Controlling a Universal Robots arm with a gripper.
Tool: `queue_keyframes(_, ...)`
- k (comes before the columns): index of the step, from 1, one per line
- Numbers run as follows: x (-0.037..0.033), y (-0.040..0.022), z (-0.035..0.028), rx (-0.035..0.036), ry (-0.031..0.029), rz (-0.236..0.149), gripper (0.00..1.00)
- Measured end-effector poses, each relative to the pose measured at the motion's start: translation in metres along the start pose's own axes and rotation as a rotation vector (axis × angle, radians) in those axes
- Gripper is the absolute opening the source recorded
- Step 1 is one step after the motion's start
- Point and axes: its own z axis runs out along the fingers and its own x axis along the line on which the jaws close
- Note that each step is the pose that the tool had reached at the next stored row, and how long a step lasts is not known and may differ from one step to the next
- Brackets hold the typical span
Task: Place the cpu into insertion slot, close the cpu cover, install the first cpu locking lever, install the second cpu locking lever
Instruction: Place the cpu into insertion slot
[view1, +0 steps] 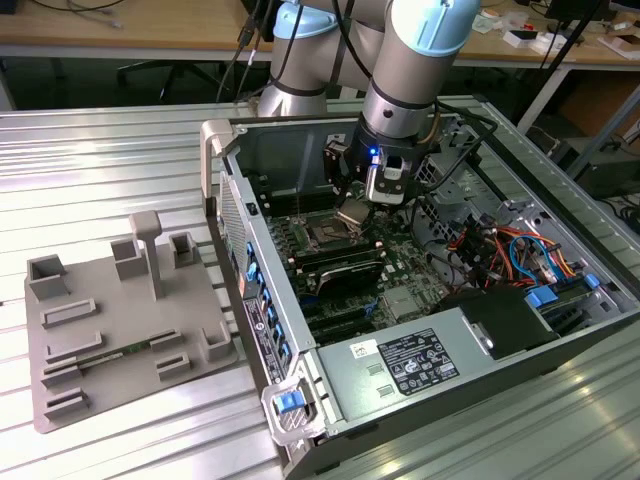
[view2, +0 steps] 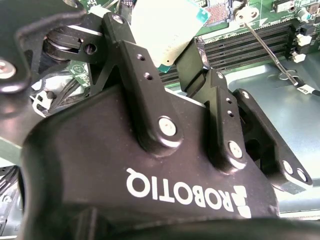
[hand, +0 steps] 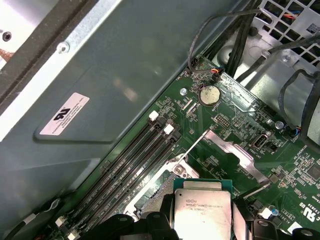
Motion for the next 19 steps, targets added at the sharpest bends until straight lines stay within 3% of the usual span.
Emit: queue_keyframes(19, 0.0000, 0.0000, 0.0003, -0.0002, -0.0010, 0.012, 0.55)
